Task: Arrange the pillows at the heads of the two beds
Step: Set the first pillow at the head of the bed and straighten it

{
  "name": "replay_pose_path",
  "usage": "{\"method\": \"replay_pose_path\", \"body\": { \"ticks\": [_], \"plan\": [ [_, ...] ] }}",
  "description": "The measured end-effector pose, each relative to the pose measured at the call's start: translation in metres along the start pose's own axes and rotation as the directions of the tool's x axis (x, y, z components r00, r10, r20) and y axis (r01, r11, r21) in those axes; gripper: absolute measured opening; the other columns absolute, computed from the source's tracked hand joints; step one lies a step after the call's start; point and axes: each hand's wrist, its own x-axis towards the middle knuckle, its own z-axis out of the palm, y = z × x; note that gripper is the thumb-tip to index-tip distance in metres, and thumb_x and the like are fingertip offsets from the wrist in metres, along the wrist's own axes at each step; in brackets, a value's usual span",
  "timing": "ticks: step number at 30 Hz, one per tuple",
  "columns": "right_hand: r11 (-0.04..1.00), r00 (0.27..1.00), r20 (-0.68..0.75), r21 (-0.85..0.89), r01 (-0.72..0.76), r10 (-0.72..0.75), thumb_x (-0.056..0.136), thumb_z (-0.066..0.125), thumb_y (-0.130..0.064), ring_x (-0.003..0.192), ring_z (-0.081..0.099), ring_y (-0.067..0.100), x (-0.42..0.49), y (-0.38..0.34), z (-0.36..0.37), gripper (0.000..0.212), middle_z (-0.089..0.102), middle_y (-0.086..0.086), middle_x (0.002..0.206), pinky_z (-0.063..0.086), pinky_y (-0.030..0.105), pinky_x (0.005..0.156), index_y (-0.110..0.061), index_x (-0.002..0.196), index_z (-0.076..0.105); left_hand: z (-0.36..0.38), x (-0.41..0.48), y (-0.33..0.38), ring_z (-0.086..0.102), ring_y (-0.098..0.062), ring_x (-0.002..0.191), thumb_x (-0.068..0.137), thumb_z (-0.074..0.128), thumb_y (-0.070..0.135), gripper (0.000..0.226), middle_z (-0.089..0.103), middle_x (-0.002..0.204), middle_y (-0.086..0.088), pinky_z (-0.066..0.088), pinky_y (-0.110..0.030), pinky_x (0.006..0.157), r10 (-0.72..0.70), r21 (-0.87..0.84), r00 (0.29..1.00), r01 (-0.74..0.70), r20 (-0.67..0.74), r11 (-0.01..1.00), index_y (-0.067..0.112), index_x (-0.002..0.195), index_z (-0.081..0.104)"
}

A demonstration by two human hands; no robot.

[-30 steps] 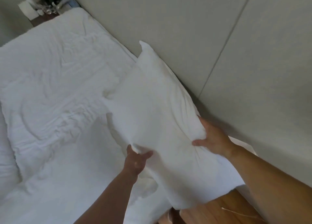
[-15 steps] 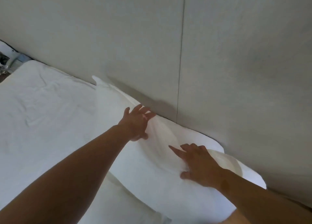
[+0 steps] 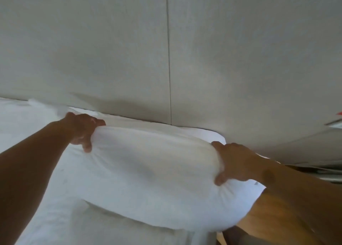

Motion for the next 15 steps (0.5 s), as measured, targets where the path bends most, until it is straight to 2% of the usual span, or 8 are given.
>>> {"method": "replay_pose_path", "body": {
  "ticks": [2, 4, 6, 8, 11, 13, 15],
  "plan": [
    [1.0, 0.999, -0.036, 0.01, -0.01, 0.011, 0.058, 0.082, -0.056, 0.08, 0.056, 0.023, -0.001, 0.001, 0.001, 0.077, 0.055, -0.004, 0.087, 0.056, 0.039, 0.075, -0.029, 0.121, 0.048, 0.006, -0.007, -0.008, 0.064, -0.014, 0.119, 0.063, 0.081, 0.048, 0.066, 0.07, 0.118, 0.016, 0.042, -0.036, 0.093, -0.011, 0.064, 0.999, 0.015, -0.053, 0.998, 0.045, 0.124, 0.056],
    [1.0, 0.996, -0.085, 0.002, -0.014, 0.014, 0.061, 0.078, -0.053, 0.085, 0.058, 0.025, -0.002, -0.001, -0.002, 0.058, 0.049, -0.007, 0.083, 0.056, 0.041, 0.078, -0.03, 0.108, 0.054, 0.007, -0.013, -0.012, 0.065, -0.012, 0.117, 0.073, 0.074, 0.055, 0.052, 0.071, 0.116, 0.016, 0.038, -0.032, 0.082, -0.002, 0.133, 0.992, 0.02, -0.13, 0.991, 0.043, 0.121, 0.059],
    [1.0, 0.995, -0.103, -0.004, -0.015, 0.014, 0.063, 0.077, -0.054, 0.088, 0.059, 0.024, -0.004, -0.002, -0.008, 0.048, 0.05, -0.008, 0.082, 0.055, 0.039, 0.078, -0.032, 0.1, 0.055, 0.001, -0.019, -0.013, 0.066, -0.01, 0.118, 0.078, 0.072, 0.06, 0.048, 0.072, 0.117, 0.017, 0.034, -0.03, 0.078, 0.01, 0.161, 0.987, 0.016, -0.159, 0.987, 0.042, 0.121, 0.061],
    [1.0, 0.991, -0.135, 0.016, -0.014, 0.016, 0.06, 0.076, -0.055, 0.088, 0.06, 0.023, -0.007, -0.001, -0.017, 0.046, 0.056, -0.008, 0.084, 0.054, 0.039, 0.078, -0.032, 0.095, 0.056, -0.009, -0.025, -0.016, 0.068, -0.011, 0.114, 0.076, 0.073, 0.061, 0.046, 0.073, 0.11, 0.016, 0.035, -0.028, 0.077, 0.006, 0.158, 0.987, 0.019, -0.16, 0.987, 0.04, 0.115, 0.063],
    [1.0, 0.985, -0.172, -0.001, 0.01, -0.011, 0.065, 0.08, -0.053, 0.096, 0.059, 0.02, -0.015, -0.001, -0.039, 0.052, 0.067, -0.008, 0.098, 0.051, 0.035, 0.083, -0.032, 0.11, 0.064, -0.025, -0.034, -0.022, 0.069, -0.014, 0.106, 0.07, 0.079, 0.058, 0.04, 0.059, 0.086, 0.017, 0.044, -0.027, 0.079, 0.002, 0.113, 0.988, 0.016, -0.157, 0.993, 0.04, 0.102, 0.064],
    [0.999, 0.98, -0.194, -0.037, 0.031, -0.037, 0.069, 0.082, -0.052, 0.1, 0.056, 0.019, -0.019, -0.004, -0.057, 0.055, 0.07, -0.005, 0.11, 0.044, 0.033, 0.084, -0.034, 0.117, 0.064, -0.034, -0.039, -0.028, 0.067, -0.017, 0.096, 0.066, 0.085, 0.051, 0.043, 0.057, 0.082, 0.018, 0.05, -0.029, 0.085, -0.003, 0.035, 0.983, 0.01, -0.185, 0.999, 0.038, 0.105, 0.069],
    [0.997, 0.969, -0.239, -0.07, 0.045, -0.061, 0.071, 0.082, -0.052, 0.103, 0.058, 0.021, -0.019, -0.005, -0.074, 0.053, 0.071, -0.004, 0.114, 0.041, 0.032, 0.082, -0.034, 0.117, 0.064, -0.044, -0.045, -0.034, 0.064, -0.02, 0.093, 0.066, 0.089, 0.046, 0.047, 0.067, 0.086, 0.014, 0.05, -0.03, 0.084, -0.028, -0.031, 0.976, 0.022, -0.217, 0.999, 0.034, 0.108, 0.073]
  ]
}}
